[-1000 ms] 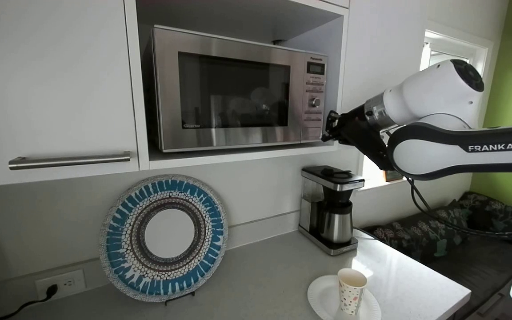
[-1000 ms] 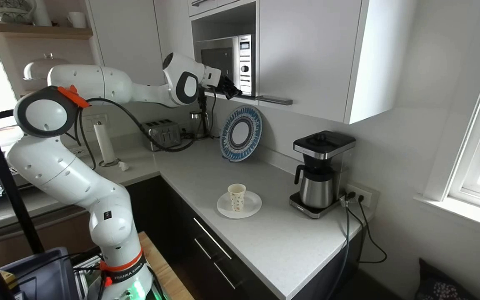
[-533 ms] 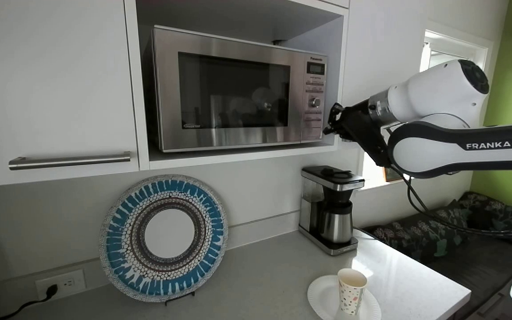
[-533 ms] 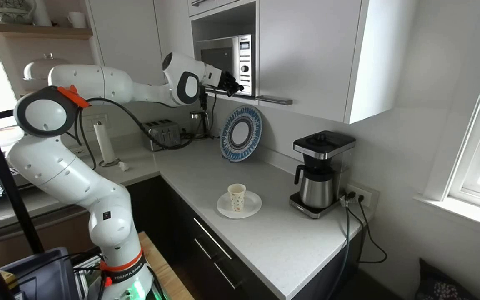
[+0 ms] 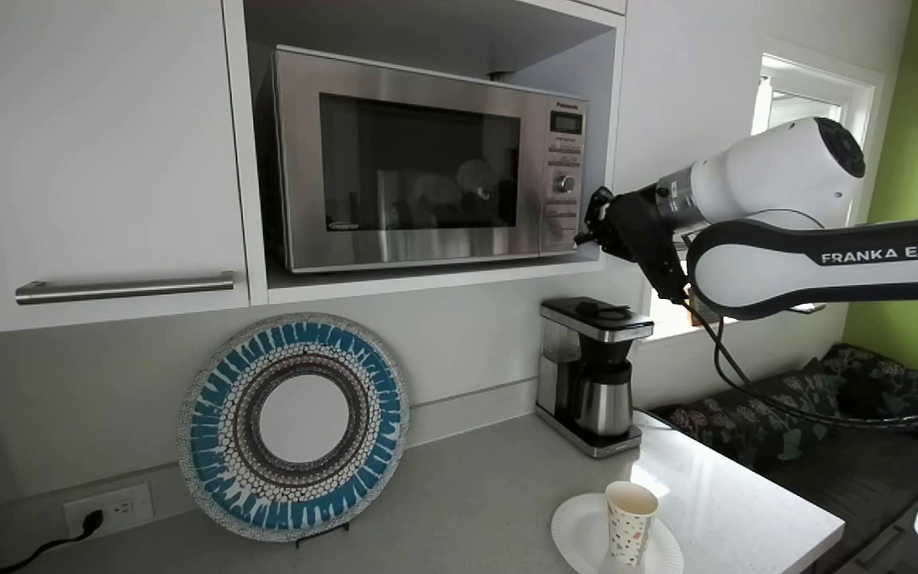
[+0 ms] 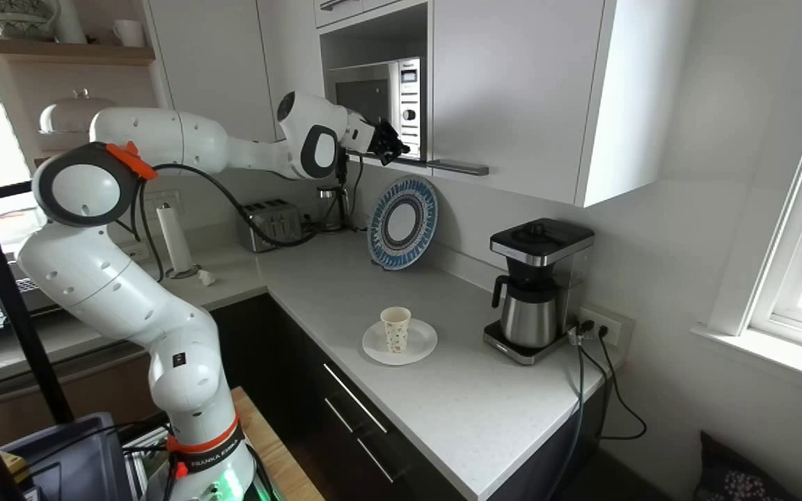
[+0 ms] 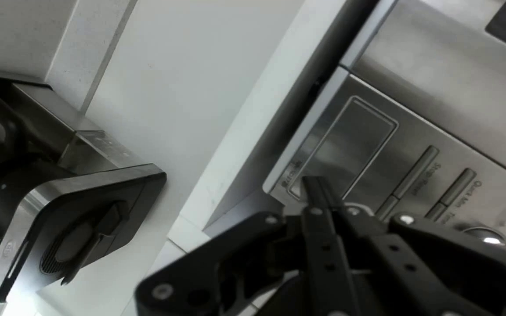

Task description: Push the bottom silver button on the right side of the microwave and open the microwave door fully

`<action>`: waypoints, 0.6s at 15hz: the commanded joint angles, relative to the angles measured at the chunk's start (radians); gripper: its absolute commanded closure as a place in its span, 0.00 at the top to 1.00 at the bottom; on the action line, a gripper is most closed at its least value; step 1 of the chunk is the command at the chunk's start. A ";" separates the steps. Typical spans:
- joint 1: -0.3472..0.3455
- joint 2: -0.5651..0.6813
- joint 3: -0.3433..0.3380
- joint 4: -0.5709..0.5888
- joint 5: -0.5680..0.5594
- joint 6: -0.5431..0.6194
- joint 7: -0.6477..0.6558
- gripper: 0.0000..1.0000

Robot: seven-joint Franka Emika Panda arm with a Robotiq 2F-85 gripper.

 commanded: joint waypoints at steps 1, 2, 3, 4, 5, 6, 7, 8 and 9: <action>0.047 0.031 -0.019 0.007 0.040 0.034 0.000 0.00; 0.055 0.040 -0.022 0.008 0.045 0.045 -0.003 0.00; 0.066 0.052 -0.030 0.009 0.051 0.052 -0.006 0.00; 0.080 0.061 -0.038 0.010 0.056 0.060 -0.012 0.00; 0.089 0.075 -0.045 0.015 0.058 0.070 -0.017 0.00; 0.099 0.083 -0.051 0.015 0.057 0.081 -0.021 0.00; 0.105 0.092 -0.058 0.020 0.052 0.086 -0.024 0.00; 0.111 0.098 -0.064 0.020 0.047 0.098 -0.028 0.00; 0.119 0.103 -0.071 0.025 0.044 0.102 -0.034 0.00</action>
